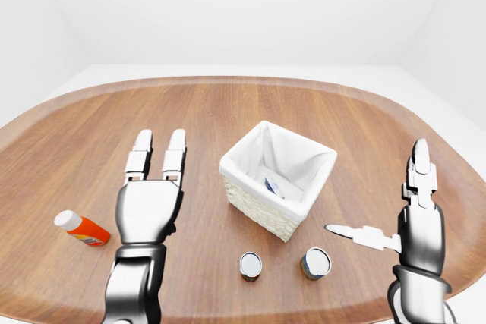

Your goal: Pick up the alphabet soup and the cream cheese box, and put them in the basket.

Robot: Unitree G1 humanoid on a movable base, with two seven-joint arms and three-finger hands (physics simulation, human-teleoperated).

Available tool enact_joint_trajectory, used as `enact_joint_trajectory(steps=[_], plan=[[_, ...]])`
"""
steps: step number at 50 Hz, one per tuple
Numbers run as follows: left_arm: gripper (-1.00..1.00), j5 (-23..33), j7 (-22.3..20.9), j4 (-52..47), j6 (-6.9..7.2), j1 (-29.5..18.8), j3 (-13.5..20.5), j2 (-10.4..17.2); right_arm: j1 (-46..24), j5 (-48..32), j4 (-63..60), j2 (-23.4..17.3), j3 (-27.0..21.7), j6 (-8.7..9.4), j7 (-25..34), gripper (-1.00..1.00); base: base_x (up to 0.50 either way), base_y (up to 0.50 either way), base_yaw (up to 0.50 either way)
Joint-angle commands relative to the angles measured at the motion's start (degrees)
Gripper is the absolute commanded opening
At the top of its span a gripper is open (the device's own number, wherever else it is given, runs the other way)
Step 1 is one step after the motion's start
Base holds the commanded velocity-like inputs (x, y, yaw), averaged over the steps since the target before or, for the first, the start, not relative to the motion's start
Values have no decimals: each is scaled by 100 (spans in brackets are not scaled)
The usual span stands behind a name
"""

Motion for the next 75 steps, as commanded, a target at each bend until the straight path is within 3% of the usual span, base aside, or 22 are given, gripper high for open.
enact_joint_trajectory(steps=[1, 20, 32, 59, 75], plan=[[100, 63, -2, -5, 11, 10, -37, 4, 408, -366, 262, -3, 159, -337, 302, 100, 0, 0, 0], [100, 105, 35, 71, 8, -9, -50, 17, 672, -618, 351, 263, -175, -337, 711, 100, 0, 0, 0], [100, 118, 28, 56, 13, -2, -63, 16, 709, -788, 618, 307, -280, -337, 639, 100, 0, 0, 0], [100, 123, -26, -12, 14, 11, -68, 7, 711, -776, 635, 336, -297, -337, 669, 100, 0, 0, 0], [100, 123, -27, 30, 31, -9, -85, 17, 1322, -828, 1081, 392, -198, -337, 638, 100, 0, 0, 0]])
